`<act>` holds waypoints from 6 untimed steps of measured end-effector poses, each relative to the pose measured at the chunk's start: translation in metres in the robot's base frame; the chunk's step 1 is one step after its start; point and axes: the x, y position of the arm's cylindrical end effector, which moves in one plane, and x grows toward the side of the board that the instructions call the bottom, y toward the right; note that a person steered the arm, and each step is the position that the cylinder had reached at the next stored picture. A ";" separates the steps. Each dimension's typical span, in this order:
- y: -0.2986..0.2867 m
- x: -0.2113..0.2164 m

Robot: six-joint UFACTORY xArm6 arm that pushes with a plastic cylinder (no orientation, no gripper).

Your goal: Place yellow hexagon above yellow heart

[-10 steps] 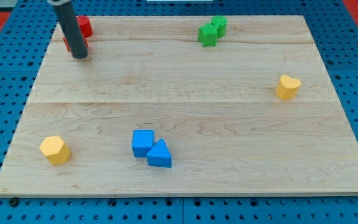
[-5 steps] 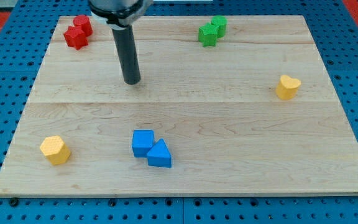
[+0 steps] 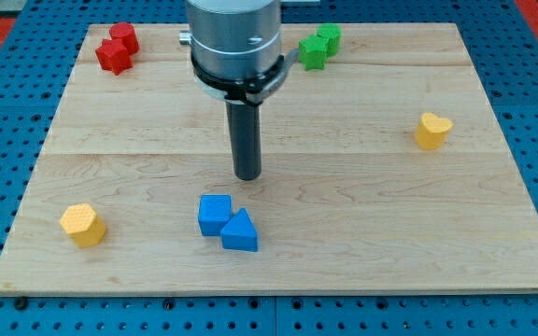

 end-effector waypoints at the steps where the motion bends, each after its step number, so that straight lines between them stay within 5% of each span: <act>1: 0.008 0.030; 2: 0.104 0.056; 3: 0.074 0.131; 5: -0.123 0.116; 6: -0.159 0.071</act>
